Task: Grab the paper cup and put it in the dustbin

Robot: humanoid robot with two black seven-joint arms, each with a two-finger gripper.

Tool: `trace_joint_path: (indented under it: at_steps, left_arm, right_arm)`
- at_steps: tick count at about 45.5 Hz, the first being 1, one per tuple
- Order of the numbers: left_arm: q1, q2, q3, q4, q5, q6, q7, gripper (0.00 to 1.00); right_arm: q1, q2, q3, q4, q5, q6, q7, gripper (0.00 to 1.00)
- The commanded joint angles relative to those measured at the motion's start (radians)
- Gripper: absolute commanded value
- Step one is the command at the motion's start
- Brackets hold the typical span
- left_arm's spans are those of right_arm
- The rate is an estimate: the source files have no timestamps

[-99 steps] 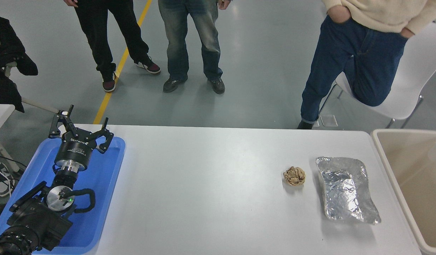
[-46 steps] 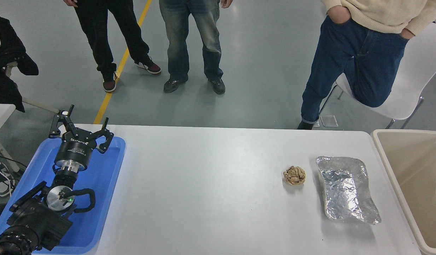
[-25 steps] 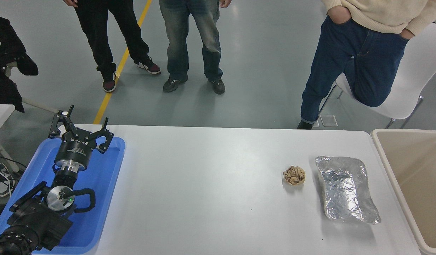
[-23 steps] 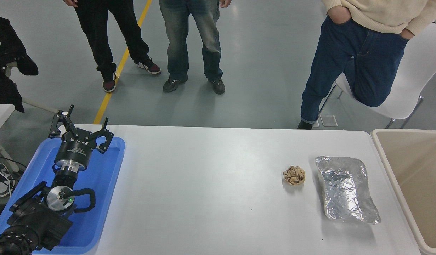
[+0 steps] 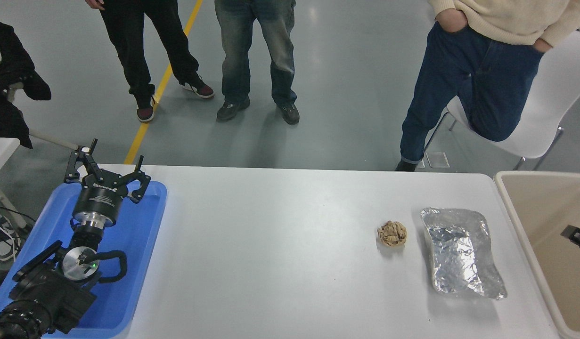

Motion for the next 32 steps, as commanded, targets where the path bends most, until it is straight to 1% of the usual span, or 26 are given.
trace_joint_path:
  at_steps: [1,6,10,14,16,17,22,26,32]
  left_arm:
    - [0.000,-0.001,0.000,0.000,0.000,0.000,0.000,1.00]
    - [0.000,-0.001,0.000,0.000,0.000,0.000,0.000,1.00]
    - [0.000,-0.001,0.000,0.000,0.000,0.000,0.000,1.00]
    - [0.000,-0.001,0.001,0.000,0.000,0.000,0.000,1.00]
    - [0.000,-0.001,0.001,0.000,0.000,0.000,0.000,1.00]
    - [0.000,-0.001,0.000,0.000,0.000,0.000,0.000,1.00]
    - [0.000,-0.001,0.000,0.000,0.000,0.000,0.000,1.00]
    - [0.000,-0.001,0.000,0.000,0.000,0.000,0.000,1.00]
    - [0.000,-0.001,0.000,0.000,0.000,0.000,0.000,1.00]
  right_arm:
    - [0.317,-0.008,-0.220,0.237,-0.006,0.163,0.000,1.00]
    - [0.427,-0.008,-0.235,0.274,-0.004,0.345,0.000,1.00]
    - [0.521,0.005,-0.258,0.282,-0.004,0.563,0.000,1.00]
    - [0.628,0.051,-0.281,0.282,-0.006,0.791,0.000,1.00]
    - [0.674,0.082,-0.301,0.282,-0.006,0.881,0.000,1.00]
    - [0.697,0.100,-0.312,0.282,-0.006,0.904,0.000,1.00]
    - [0.805,0.217,-0.373,0.283,-0.006,0.904,0.000,1.00]
    - [0.862,0.283,-0.407,0.283,-0.006,0.904,0.000,1.00]
    - [0.934,0.314,-0.389,0.306,-0.003,0.904,0.000,1.00]
